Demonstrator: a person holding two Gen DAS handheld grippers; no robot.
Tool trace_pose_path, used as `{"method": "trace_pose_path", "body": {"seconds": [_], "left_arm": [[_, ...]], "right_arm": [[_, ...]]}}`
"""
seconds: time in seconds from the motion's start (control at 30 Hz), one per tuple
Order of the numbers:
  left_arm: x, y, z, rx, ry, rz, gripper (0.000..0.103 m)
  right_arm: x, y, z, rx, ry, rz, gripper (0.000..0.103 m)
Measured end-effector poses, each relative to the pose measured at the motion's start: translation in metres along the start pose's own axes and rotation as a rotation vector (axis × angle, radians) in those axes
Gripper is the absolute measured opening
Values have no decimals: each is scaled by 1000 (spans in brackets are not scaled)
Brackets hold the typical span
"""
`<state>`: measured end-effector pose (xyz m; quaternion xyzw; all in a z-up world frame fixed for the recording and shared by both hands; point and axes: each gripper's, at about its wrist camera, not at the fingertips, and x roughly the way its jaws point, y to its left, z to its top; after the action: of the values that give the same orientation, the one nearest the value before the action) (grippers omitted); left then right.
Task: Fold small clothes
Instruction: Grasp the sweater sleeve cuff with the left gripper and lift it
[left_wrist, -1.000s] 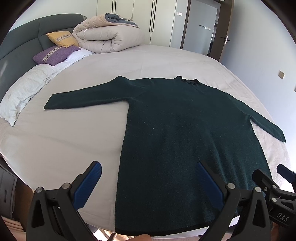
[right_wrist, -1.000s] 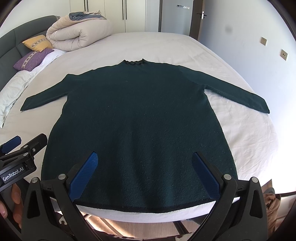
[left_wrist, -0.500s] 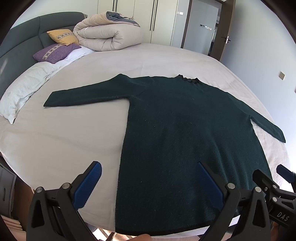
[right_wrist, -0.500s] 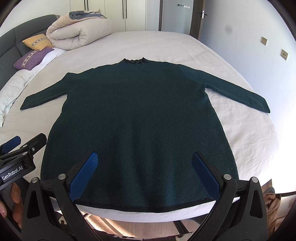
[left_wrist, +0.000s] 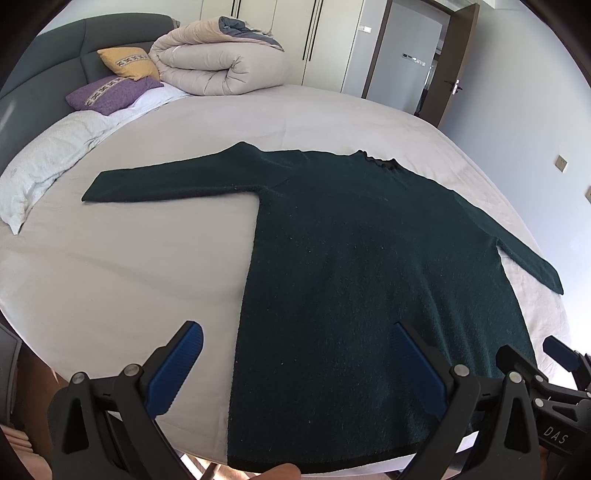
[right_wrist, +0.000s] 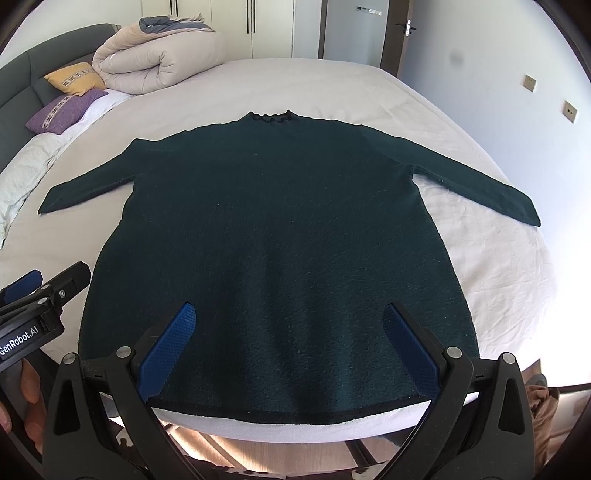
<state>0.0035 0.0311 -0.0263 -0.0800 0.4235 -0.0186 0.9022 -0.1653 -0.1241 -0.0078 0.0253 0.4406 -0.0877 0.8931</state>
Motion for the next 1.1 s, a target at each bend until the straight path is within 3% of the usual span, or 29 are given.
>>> {"method": "trace_pose_path", "body": {"seconds": [0.33, 0.5, 0.57, 0.67, 0.87, 1.1], "left_arm": [[11, 33, 11, -59, -10, -30, 103], [29, 80, 33, -172, -1, -152, 103], [40, 104, 40, -254, 8, -225, 103], [60, 137, 52, -330, 77, -198, 103], [83, 247, 77, -723, -81, -308, 103], [144, 323, 97, -986, -128, -364, 101]], "right_arm": [[10, 10, 8, -22, 14, 2, 103], [16, 14, 20, -26, 5, 21, 103], [17, 16, 29, -20, -6, 45, 103], [17, 22, 44, -21, -37, 80, 103], [19, 31, 70, -24, -77, 171, 103], [45, 38, 88, 30, -44, 271, 103]]}}
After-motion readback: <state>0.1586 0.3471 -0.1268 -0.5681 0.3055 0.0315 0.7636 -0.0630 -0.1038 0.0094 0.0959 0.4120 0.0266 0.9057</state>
